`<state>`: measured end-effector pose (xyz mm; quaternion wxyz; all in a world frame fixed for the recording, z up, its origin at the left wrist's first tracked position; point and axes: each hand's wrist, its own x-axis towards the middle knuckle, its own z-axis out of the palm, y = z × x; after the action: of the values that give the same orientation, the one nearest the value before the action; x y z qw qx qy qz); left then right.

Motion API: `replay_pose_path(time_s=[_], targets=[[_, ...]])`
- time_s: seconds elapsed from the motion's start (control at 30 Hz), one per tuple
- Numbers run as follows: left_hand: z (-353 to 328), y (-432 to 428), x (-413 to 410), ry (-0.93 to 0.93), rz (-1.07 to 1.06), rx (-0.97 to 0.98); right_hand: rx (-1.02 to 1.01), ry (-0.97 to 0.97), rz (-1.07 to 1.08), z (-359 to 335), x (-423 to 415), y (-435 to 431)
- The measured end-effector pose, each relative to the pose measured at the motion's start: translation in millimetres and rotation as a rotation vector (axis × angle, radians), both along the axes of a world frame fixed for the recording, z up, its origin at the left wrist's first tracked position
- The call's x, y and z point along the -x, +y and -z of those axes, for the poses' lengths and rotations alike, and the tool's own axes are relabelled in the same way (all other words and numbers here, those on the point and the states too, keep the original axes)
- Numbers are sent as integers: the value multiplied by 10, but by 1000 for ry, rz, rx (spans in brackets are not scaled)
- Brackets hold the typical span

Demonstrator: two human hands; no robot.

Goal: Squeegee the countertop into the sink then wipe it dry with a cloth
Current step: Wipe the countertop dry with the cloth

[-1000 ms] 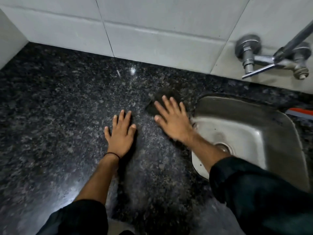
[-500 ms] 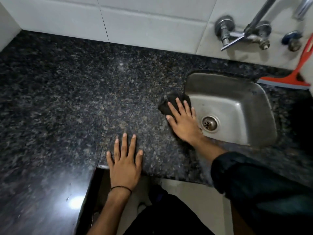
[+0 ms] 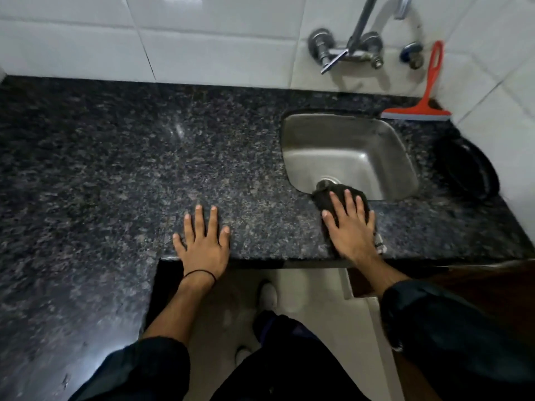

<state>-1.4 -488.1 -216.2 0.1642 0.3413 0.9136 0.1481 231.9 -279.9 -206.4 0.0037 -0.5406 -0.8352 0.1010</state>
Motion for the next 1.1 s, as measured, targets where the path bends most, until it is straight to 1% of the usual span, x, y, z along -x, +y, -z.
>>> replay_pose_path(time_s=[0.07, 0.1, 0.17, 0.23, 0.27, 0.37, 0.43, 0.47, 0.53, 0.6, 0.67, 0.7, 0.77, 0.87, 0.93, 1.03, 1.1], targets=[[-53, 25, -16, -8, -3, 8, 11, 35, 163, 13, 153, -140], [-92, 51, -32, -2, -8, 5, 31, 46, 183, 13, 242, -244], [-179, 113, -94, 61, 6, -40, 30, 56, 96, 32, 357, -473], [-245, 168, -214, 131, 107, -117, -25, 77, -68, 65, 335, -639], [-258, 201, -281, 134, 173, -133, -45, 108, -135, 63, 276, -661], [-221, 283, -475, 52, 265, -63, -69, 247, -273, 106, 45, -554], [-211, 310, -532, 70, 264, -53, -68, 392, -294, 67, -79, -431], [-219, 318, -530, 91, 252, -93, -51, 492, -255, 6, -111, -386], [-255, 380, -505, 121, 253, -220, 16, 712, -61, -158, -177, -281], [-308, 501, -504, 105, 279, -331, 176, 912, 176, -321, -295, -136], [-393, 670, -563, 47, 295, -410, 411, 1158, 357, -422, -481, 30], [-440, 774, -622, 15, 299, -437, 491, 1258, 435, -470, -603, 119], [-505, 1029, -771, -31, 310, -464, 553, 1365, 547, -584, -870, 322], [-549, 1445, -1002, -65, 356, -460, 537, 1406, 642, -757, -1276, 728], [-581, 1658, -1097, -71, 369, -434, 499, 1370, 662, -839, -1483, 1033], [-610, 2096, -1285, -83, 373, -424, 341, 1265, 656, -993, -1767, 1626], [-627, 2417, -1384, -82, 357, -417, 198, 1174, 593, -1113, -1852, 2055]])
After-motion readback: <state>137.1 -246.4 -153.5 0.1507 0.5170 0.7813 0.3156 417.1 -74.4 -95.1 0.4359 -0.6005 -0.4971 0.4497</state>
